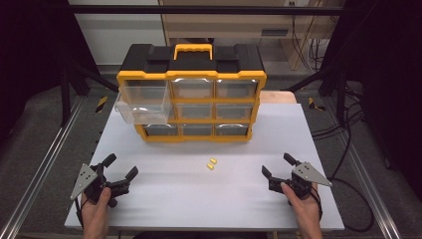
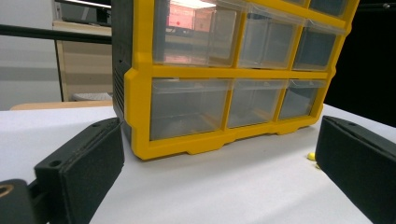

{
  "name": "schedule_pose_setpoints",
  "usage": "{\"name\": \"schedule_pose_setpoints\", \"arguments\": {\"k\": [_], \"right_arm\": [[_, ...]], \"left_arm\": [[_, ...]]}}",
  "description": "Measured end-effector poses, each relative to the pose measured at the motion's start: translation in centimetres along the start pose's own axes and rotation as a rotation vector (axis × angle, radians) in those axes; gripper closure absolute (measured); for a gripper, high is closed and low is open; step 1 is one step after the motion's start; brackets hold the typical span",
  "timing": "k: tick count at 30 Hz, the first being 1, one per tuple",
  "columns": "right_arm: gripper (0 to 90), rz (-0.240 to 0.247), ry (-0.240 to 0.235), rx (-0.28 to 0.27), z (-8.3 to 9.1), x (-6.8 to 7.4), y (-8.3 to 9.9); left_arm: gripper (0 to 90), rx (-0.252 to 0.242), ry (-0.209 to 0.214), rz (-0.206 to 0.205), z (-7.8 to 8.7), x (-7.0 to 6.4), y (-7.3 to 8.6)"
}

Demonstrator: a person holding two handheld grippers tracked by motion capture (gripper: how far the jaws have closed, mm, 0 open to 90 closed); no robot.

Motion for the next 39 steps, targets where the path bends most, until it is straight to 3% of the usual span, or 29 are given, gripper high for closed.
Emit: {"name": "schedule_pose_setpoints", "arguments": {"k": [5,10,18,25,27,29,31,39], "right_arm": [[6.5,-0.021,-0.055,0.096,-0.5,0.9,0.1],[7.0,0.011,-0.033,0.135,-0.8,1.3,0.3],[8.7,0.009,-0.016,0.159,-1.5,2.0,-0.1],[11.2,0.007,-0.074,0.235,-3.1,4.2,-0.4],[12.4,0.035,-0.112,0.29,-4.3,5.6,-0.5],[12.4,0.043,-0.115,0.297,-4.5,5.8,-0.6],[13.4,0.066,-0.124,0.339,-5.7,6.7,-1.3],[13.3,0.095,-0.166,0.403,-7.7,7.7,-2.9]], "left_arm": [[1.0,0.018,0.003,0.006,-0.2,-0.1,0.3],[1.0,0.027,0.004,0.005,-0.5,-0.2,0.3],[1.0,0.067,0.034,-0.02,-1.5,-1.1,0.9],[1.0,0.09,0.047,-0.03,-1.7,-1.5,1.3],[1.0,0.104,0.05,-0.035,-1.8,-1.5,1.5],[1.0,0.107,0.051,-0.035,-1.8,-1.5,1.6],[1.0,0.106,0.051,-0.032,-1.7,-1.5,1.6],[1.0,0.116,0.062,-0.042,-2.1,-2.0,1.7]]}}
Point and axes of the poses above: each handheld gripper's, and its own axes: z roughly backward along the jaws, y roughly out of its underside, x roughly to its left, the point moved 6 cm from there along -z, roughly forward along the jaws, and after that the axes turned 12 degrees about z, right-handed, at the moved point
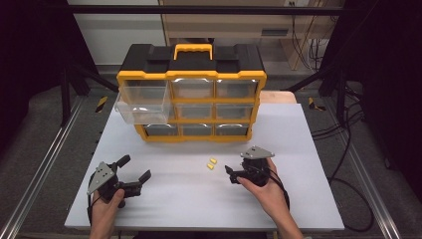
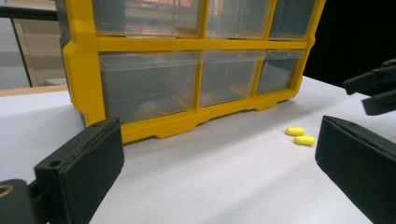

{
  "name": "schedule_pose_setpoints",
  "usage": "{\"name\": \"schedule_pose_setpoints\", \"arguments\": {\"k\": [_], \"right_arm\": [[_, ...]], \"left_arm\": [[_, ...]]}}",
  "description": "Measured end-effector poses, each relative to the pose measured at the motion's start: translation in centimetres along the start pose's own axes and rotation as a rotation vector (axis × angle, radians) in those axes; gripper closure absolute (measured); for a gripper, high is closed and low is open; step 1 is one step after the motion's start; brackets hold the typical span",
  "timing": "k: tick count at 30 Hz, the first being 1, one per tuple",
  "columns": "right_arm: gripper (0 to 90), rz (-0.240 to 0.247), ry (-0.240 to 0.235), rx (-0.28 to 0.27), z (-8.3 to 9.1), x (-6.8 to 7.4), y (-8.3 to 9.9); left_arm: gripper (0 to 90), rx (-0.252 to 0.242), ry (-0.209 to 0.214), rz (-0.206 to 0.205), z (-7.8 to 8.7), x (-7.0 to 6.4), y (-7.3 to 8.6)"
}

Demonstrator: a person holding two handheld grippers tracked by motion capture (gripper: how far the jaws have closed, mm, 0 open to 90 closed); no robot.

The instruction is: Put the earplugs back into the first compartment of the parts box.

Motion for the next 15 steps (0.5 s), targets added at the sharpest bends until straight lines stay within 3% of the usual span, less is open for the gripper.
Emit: {"name": "schedule_pose_setpoints", "arguments": {"k": [6,15], "right_arm": [[19.0,0.022,-0.05,0.057,-1.5,0.6,-1.6],[31.4,0.013,-0.08,0.075,-3.4,1.0,-2.8]], "left_arm": [[1.0,0.004,0.008,-0.002,-0.2,-0.2,0.0],[1.0,0.004,0.019,0.009,0.0,-0.1,0.2]]}}
Point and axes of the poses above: each handheld gripper's, and its own axes: z roughly backward along the jaws, y roughly out of its underside, x roughly to its left, the point moved 6 cm from there along -z, roughly forward along the jaws, and after that the axes turned 12 degrees about z, right-handed, at the moved point
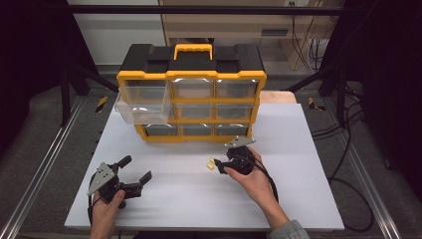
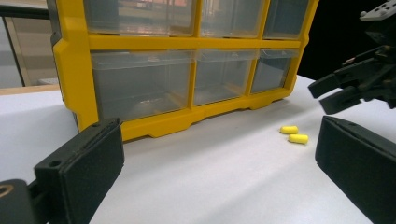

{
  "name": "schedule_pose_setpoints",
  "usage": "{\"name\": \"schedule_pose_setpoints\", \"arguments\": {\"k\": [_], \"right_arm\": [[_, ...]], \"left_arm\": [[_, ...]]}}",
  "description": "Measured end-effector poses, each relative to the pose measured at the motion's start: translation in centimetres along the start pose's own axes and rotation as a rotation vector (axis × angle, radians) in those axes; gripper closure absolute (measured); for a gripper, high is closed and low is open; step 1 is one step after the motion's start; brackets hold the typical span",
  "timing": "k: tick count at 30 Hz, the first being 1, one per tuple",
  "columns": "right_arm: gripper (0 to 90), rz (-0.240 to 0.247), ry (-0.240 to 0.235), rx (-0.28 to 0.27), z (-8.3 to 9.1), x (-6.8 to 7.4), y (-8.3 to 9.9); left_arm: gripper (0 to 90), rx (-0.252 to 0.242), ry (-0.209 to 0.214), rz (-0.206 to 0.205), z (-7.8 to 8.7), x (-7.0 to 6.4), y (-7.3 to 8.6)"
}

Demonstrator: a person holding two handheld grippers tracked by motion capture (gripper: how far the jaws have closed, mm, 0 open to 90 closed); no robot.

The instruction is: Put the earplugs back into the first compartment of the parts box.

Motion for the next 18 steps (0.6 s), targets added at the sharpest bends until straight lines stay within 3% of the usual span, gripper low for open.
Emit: {"name": "schedule_pose_setpoints", "arguments": {"k": [5,7,8,9,18], "right_arm": [[45.1,0.003,-0.038,0.011,-1.2,0.2,-0.3],[56.6,0.007,-0.058,0.011,-1.7,0.5,-0.4],[56.6,0.007,-0.058,0.011,-1.7,0.5,-0.4],[62.4,0.014,-0.072,0.013,-2.1,0.7,-0.4],[73.3,0.041,-0.104,0.042,-3.8,1.0,-0.2]], "left_arm": [[1.0,0.001,0.006,-0.003,-0.1,-0.2,0.0],[1.0,0.003,0.008,-0.008,-0.2,-0.3,-0.1],[1.0,0.006,0.01,-0.009,-0.3,-0.4,0.0],[1.0,0.011,0.012,-0.011,-0.4,-0.5,0.0],[1.1,0.01,0.013,-0.007,-0.6,-0.5,0.0]]}}
Point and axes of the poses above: each handheld gripper's, and its own axes: z roughly backward along the jaws, y roughly out of its underside, x roughly to its left, the point moved 6 cm from there along -z, roughly forward along the jaws, and after that the axes turned 12 degrees about z, right-handed, at the moved point
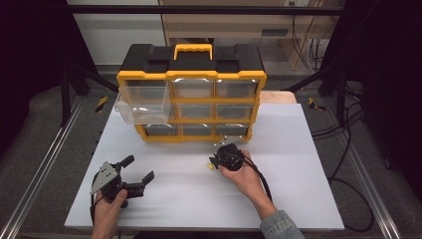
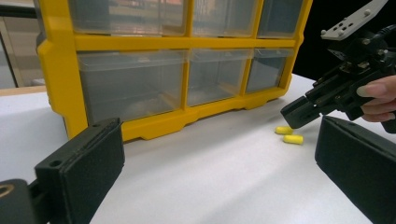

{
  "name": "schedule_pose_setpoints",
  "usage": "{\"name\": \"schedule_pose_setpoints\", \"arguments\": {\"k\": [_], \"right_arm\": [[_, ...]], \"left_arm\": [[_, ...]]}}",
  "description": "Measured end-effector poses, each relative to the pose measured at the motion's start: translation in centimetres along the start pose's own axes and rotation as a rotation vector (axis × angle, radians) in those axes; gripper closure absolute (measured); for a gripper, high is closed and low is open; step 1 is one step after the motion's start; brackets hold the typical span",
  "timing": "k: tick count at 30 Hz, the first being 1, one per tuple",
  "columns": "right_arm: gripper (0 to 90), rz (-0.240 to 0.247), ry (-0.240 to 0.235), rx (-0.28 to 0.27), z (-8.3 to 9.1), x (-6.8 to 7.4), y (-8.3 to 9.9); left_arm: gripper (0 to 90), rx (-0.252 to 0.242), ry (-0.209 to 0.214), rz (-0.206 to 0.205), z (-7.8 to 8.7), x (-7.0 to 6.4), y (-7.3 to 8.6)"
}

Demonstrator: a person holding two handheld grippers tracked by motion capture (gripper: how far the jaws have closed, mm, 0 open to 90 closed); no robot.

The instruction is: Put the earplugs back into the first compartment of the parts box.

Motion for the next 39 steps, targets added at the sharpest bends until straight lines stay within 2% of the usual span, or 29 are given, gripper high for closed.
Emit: {"name": "schedule_pose_setpoints", "arguments": {"k": [4,8,10,13,14,15,16,17,18,19,20,21,22,23,24,28,32,33,35,39], "right_arm": [[74.8,0.007,0.0,0.013,-0.5,0.0,0.2],[79.5,0.035,0.001,0.036,-1.0,0.1,0.4],[81.6,0.055,0.003,0.029,-0.8,0.0,0.4],[81.9,0.048,-0.001,0.014,-0.3,-0.1,0.1],[81.9,0.038,-0.002,-0.003,0.1,-0.2,-0.1],[81.9,0.014,-0.008,-0.06,1.4,-0.2,-0.9],[81.9,0.014,-0.008,-0.06,1.4,-0.2,-0.9],[81.9,0.015,0.0,-0.111,2.9,0.0,-2.1],[81.9,0.015,0.0,-0.111,2.9,0.0,-2.1],[81.9,0.031,0.003,-0.165,4.5,0.3,-3.5],[81.9,0.031,0.003,-0.165,4.5,0.3,-3.5],[82.0,0.049,0.008,-0.217,6.1,0.7,-5.0],[82.0,0.049,0.008,-0.217,6.1,0.7,-5.0],[82.2,0.062,0.011,-0.262,7.5,1.1,-6.4],[82.2,0.062,0.011,-0.262,7.5,1.1,-6.4],[82.2,0.116,0.04,-0.332,9.9,2.1,-9.0],[82.3,0.14,0.053,-0.372,11.4,2.8,-10.7],[82.4,0.15,0.057,-0.399,12.1,3.1,-11.7],[82.4,0.15,0.054,-0.408,12.3,3.2,-12.1],[82.5,0.147,0.059,-0.47,13.5,3.3,-14.4]], "left_arm": [[1.1,0.008,0.006,-0.004,0.1,-0.1,0.2],[1.1,0.006,0.006,0.004,0.2,0.0,0.3],[1.1,0.004,0.003,0.009,0.3,0.1,0.2],[1.1,-0.004,0.003,0.014,0.3,0.2,0.0],[1.1,-0.004,0.001,0.015,0.3,0.2,0.0],[1.1,-0.004,0.0,0.014,0.2,0.1,0.0],[1.1,-0.004,-0.001,0.012,0.1,0.1,0.0],[1.1,-0.002,-0.003,0.009,0.1,0.1,0.0],[1.1,-0.002,-0.002,0.008,0.1,0.0,0.0],[1.1,-0.001,-0.003,0.004,0.1,0.0,0.0],[1.1,0.0,-0.004,0.002,0.1,-0.1,0.0],[1.1,0.001,-0.003,0.0,0.1,-0.1,0.0],[1.1,0.002,-0.005,-0.003,0.1,-0.1,0.1],[1.2,0.0,-0.005,0.001,0.2,-0.1,0.1],[1.1,0.0,-0.005,0.001,0.2,-0.1,0.1],[1.1,-0.009,-0.008,0.008,0.3,0.2,-0.1],[1.1,-0.02,-0.009,0.02,0.5,0.4,-0.2],[1.1,-0.018,-0.009,0.017,0.5,0.4,-0.2],[1.1,-0.016,-0.007,0.015,0.4,0.2,-0.1],[1.1,-0.006,-0.002,0.002,0.3,-0.1,0.0]]}}
Point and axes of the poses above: each handheld gripper's, and its own axes: z roughly backward along the jaws, y roughly out of its underside, x roughly to its left, the point moved 6 cm from there along -z, roughly forward along the jaws, and after that the axes turned 12 degrees about z, right-handed, at the moved point
